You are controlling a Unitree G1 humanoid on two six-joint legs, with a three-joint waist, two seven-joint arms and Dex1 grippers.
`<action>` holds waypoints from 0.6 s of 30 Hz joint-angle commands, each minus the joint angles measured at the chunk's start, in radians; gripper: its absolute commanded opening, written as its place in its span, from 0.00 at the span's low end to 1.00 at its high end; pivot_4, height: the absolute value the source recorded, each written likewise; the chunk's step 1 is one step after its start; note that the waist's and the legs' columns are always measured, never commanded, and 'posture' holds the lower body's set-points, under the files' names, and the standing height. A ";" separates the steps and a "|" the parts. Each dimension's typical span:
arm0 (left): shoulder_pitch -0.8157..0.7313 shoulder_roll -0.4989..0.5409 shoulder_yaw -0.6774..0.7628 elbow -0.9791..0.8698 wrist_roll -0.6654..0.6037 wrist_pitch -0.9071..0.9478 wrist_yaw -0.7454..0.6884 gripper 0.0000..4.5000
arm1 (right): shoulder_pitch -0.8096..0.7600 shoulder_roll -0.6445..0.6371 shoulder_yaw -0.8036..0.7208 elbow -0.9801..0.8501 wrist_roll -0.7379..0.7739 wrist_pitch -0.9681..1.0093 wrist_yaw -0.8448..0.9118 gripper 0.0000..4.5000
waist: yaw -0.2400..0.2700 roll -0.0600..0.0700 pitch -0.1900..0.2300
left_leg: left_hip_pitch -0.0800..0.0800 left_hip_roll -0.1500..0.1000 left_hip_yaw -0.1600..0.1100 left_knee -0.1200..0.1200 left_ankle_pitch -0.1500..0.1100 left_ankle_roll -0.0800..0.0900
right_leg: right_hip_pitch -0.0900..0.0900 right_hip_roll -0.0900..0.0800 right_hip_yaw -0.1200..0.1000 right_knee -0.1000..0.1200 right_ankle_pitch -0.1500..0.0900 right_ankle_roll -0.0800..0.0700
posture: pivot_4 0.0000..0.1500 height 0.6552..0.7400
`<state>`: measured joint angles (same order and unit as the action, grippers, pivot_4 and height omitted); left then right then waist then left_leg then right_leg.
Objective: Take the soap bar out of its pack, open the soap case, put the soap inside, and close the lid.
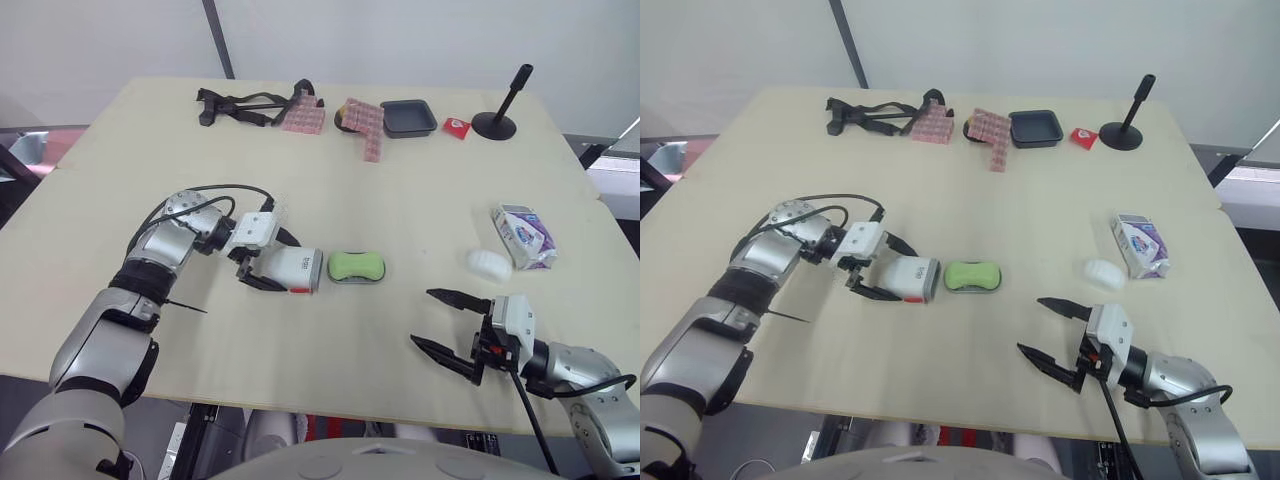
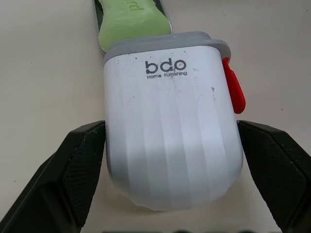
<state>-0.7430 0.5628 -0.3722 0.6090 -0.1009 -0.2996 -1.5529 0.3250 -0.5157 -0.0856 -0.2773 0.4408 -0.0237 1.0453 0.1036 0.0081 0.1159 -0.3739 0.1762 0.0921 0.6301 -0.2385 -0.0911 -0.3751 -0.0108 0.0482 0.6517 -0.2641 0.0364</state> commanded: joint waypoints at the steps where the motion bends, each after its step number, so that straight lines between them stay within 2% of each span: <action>1: 0.004 0.009 0.033 -0.009 0.003 -0.042 0.004 1.00 | -0.001 -0.011 -0.007 -0.003 0.015 -0.017 0.008 0.99 | 0.000 0.000 0.000 | 0.000 0.000 0.000 0.000 0.000 0.000 | 0.000 0.000 0.000 0.000 0.000 0.000 | 1.00 1.00; 18: 0.011 0.005 0.031 0.026 0.025 -0.082 0.021 1.00 | -0.004 -0.015 -0.011 0.046 0.011 -0.050 0.031 0.99 | -0.002 0.000 0.000 | 0.000 0.000 0.000 0.000 0.000 0.000 | 0.000 0.000 0.000 0.000 0.000 0.000 | 1.00 1.00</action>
<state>-0.7311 0.5624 -0.3687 0.6334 -0.0769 -0.3684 -1.5334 0.3203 -0.5182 -0.0856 -0.2204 0.4406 -0.0555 1.0695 0.1013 0.0081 0.1159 -0.3738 0.1762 0.0921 0.6298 -0.2385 -0.0911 -0.3751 -0.0109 0.0480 0.6516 -0.2641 0.0364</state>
